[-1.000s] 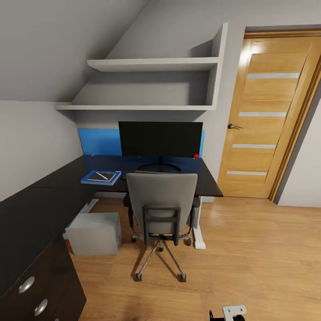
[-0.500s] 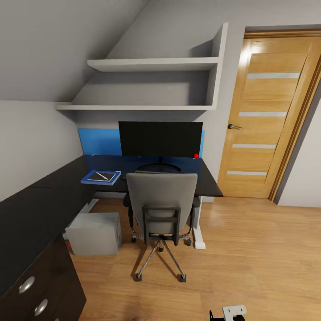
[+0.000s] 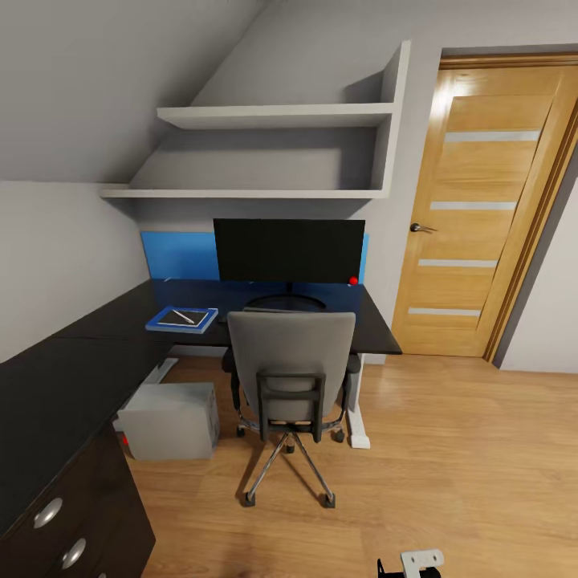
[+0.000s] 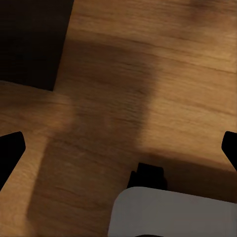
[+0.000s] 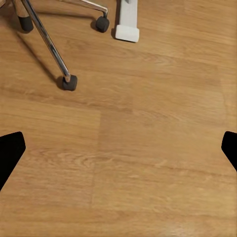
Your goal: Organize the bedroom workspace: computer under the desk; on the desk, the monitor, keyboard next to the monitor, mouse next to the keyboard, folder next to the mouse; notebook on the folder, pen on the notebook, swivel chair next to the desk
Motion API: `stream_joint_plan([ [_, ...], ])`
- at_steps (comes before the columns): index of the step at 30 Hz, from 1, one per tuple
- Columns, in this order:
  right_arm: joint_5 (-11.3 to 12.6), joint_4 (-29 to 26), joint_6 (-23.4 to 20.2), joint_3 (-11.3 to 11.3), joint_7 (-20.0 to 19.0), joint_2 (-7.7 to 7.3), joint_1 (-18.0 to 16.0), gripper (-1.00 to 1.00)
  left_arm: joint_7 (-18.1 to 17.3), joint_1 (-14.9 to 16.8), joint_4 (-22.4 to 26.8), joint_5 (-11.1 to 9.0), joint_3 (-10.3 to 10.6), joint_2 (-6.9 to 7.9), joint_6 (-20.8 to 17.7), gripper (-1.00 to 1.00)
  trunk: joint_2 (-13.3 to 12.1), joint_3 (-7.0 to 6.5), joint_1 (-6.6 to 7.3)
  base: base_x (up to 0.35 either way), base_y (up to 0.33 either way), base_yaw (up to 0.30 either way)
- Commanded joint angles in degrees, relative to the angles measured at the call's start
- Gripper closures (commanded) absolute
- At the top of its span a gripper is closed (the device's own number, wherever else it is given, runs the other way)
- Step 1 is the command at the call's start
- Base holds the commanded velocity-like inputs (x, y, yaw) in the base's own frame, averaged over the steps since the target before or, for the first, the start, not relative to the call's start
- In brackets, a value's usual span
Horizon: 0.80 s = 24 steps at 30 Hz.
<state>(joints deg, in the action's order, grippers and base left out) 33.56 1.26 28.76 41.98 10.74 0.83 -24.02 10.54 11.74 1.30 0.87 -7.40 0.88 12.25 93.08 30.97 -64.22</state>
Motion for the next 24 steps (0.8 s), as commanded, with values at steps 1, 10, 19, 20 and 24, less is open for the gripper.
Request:
stream_joint_plan([
  [1, 0.19, 0.13, 0.16, 0.48, 0.24, 0.05, -0.05, -1.00, 0.03, 0.04, -0.07, 0.10, -0.34, 0.00, 0.23, -1.00, 0.03, 0.06, 0.00, 0.000, 0.000, 0.000],
  [10, 0.19, 0.13, 0.16, 0.51, 0.24, 0.05, -0.06, -1.00, 0.01, 0.04, -0.07, 0.10, -0.33, 0.00, 0.23, -1.00, 0.03, 0.06, 0.00, 0.000, 0.000, 0.000],
  [19, 0.19, 0.15, 0.16, 0.49, 0.24, 0.05, -0.04, -1.00, 0.02, 0.04, -0.07, 0.10, -0.33, 0.00, 0.23, -1.00, 0.03, 0.06, 0.00, 0.000, 0.000, 0.000],
  [20, 0.19, 0.13, 0.16, 0.50, 0.24, 0.05, -0.05, -1.00, 0.02, 0.04, -0.07, 0.10, -0.33, 0.00, 0.23, -1.00, 0.03, 0.06, 0.00, 0.000, 0.000, 0.000],
  [24, 0.19, 0.14, 0.17, 0.50, 0.24, 0.05, -0.04, -1.00, 0.02, 0.04, -0.07, 0.10, -0.33, 0.00, 0.23, -1.00, 0.03, 0.06, 0.00, 0.000, 0.000, 0.000],
])
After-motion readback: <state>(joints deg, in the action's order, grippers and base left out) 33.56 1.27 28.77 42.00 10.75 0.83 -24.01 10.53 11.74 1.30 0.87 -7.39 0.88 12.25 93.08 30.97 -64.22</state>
